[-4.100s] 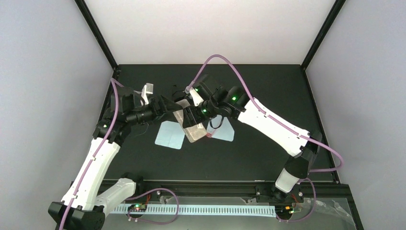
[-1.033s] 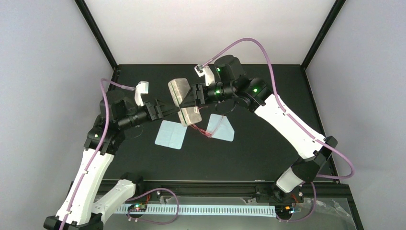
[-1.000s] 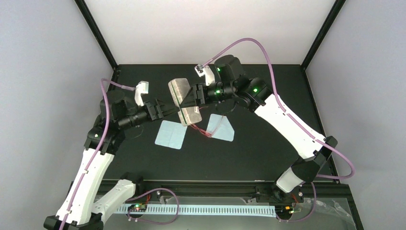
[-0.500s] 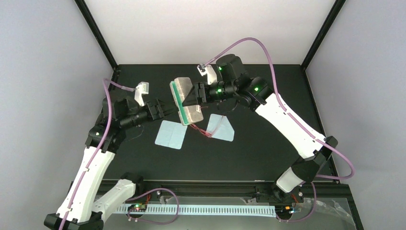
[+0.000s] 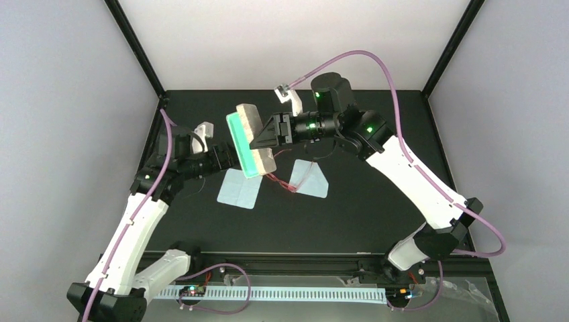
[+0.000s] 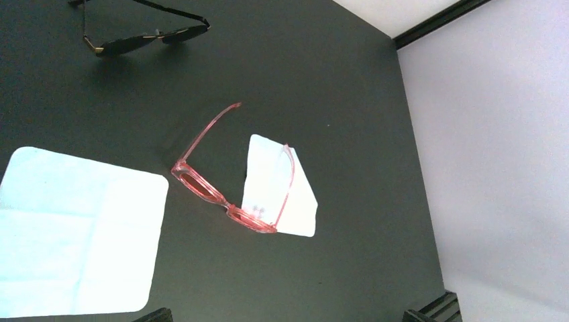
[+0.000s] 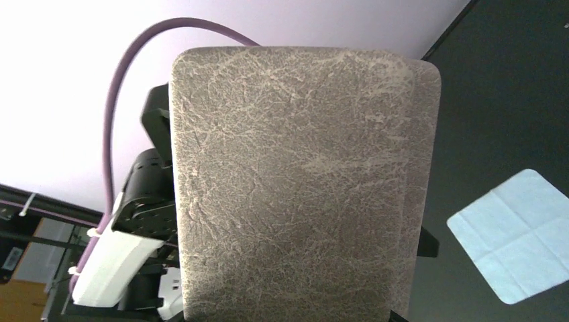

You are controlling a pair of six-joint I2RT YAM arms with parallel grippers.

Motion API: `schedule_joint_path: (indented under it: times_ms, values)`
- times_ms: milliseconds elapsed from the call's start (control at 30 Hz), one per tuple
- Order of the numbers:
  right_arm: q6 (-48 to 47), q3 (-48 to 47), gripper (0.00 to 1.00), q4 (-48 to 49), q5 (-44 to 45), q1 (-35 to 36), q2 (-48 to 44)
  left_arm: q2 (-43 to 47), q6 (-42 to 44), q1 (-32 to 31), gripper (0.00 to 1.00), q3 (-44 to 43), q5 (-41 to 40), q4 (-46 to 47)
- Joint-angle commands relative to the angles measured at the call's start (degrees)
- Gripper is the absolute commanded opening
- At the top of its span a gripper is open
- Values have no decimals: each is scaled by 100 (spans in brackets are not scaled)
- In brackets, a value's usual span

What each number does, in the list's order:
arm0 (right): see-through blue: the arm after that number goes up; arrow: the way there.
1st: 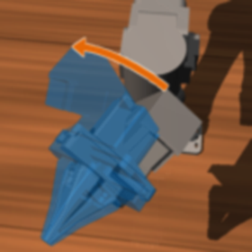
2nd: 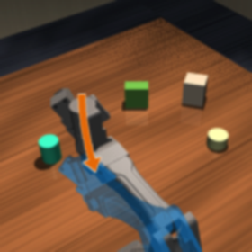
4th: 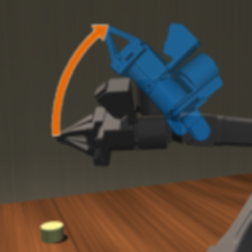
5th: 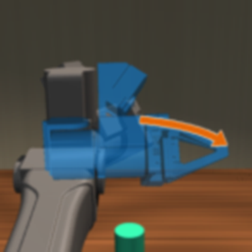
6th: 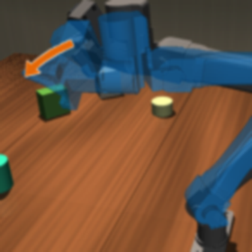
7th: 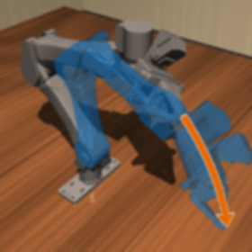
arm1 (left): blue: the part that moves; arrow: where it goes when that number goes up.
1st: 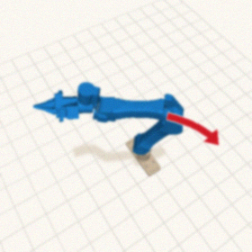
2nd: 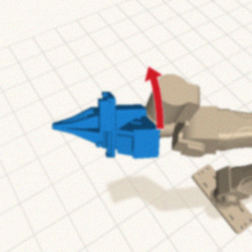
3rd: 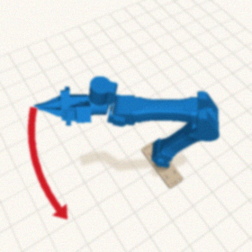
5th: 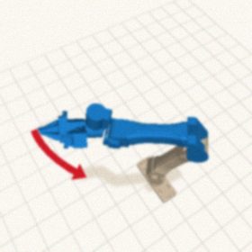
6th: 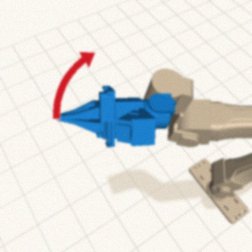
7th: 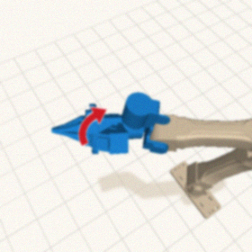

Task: Organize the sunglasses
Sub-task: Open the sunglasses case at the center of the board.

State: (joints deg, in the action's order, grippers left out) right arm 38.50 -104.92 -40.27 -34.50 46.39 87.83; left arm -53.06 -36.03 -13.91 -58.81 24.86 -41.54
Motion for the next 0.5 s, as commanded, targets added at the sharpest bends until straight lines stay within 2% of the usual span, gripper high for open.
schedule_joint_path:
  times_ms: [0,333,467]
  values:
    - [170,-212,13,387,-348,19,-161,59,126,-6,89,-47,-180,-167]
    - [117,-241,13,255,-277,15,-171,7,107,-6,90,-35,-165,-135]
    - [-28,-437,13,-65,0,19,-67,2,121,-6,89,-57,-154,-129]
